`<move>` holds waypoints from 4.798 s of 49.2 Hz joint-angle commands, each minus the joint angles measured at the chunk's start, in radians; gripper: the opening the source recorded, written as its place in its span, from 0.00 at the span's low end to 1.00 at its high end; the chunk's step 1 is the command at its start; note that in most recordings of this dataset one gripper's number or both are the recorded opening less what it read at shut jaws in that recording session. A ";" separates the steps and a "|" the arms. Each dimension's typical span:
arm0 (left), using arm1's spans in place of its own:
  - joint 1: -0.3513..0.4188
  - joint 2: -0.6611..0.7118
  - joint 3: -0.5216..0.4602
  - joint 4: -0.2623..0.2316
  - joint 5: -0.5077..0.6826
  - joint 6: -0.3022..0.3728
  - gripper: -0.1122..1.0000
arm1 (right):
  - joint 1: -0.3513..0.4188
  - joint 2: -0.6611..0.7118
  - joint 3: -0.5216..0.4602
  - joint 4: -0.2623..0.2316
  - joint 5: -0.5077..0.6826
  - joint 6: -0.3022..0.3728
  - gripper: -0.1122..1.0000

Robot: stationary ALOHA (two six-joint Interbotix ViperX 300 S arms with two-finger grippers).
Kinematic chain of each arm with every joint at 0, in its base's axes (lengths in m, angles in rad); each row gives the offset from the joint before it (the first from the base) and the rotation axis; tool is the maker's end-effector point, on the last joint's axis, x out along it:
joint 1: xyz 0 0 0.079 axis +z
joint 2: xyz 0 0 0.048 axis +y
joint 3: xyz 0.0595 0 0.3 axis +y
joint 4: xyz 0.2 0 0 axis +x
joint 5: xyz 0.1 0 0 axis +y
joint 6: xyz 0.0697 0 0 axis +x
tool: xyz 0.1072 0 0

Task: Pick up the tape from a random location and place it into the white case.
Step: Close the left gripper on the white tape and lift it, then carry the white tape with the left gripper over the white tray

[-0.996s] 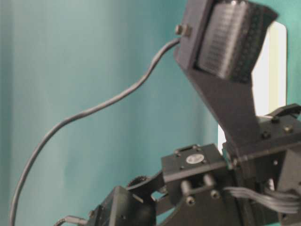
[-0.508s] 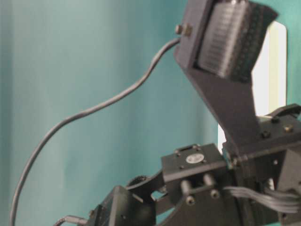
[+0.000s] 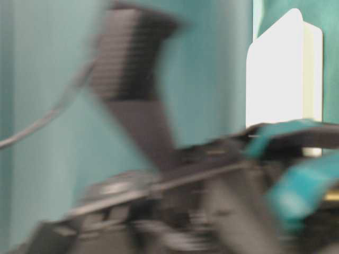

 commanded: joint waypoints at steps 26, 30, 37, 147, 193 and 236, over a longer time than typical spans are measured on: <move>-0.006 -0.152 -0.222 0.000 0.275 0.000 0.32 | 0.002 0.002 -0.026 0.000 0.009 0.003 0.92; -0.008 -0.158 -0.252 0.002 0.310 0.000 0.32 | 0.002 0.002 -0.026 0.000 0.012 0.003 0.92; -0.009 -0.172 -0.298 0.005 0.353 0.000 0.32 | 0.002 0.002 -0.028 0.000 0.014 0.003 0.92; 0.206 -0.221 -0.301 0.008 0.399 0.008 0.32 | 0.002 0.000 -0.028 0.000 0.032 0.003 0.92; 0.557 -0.224 -0.267 0.008 0.249 0.104 0.32 | 0.002 0.003 -0.028 0.000 0.048 0.003 0.92; 0.572 -0.219 -0.193 0.009 0.198 0.107 0.32 | 0.002 0.003 -0.029 0.000 0.049 0.002 0.92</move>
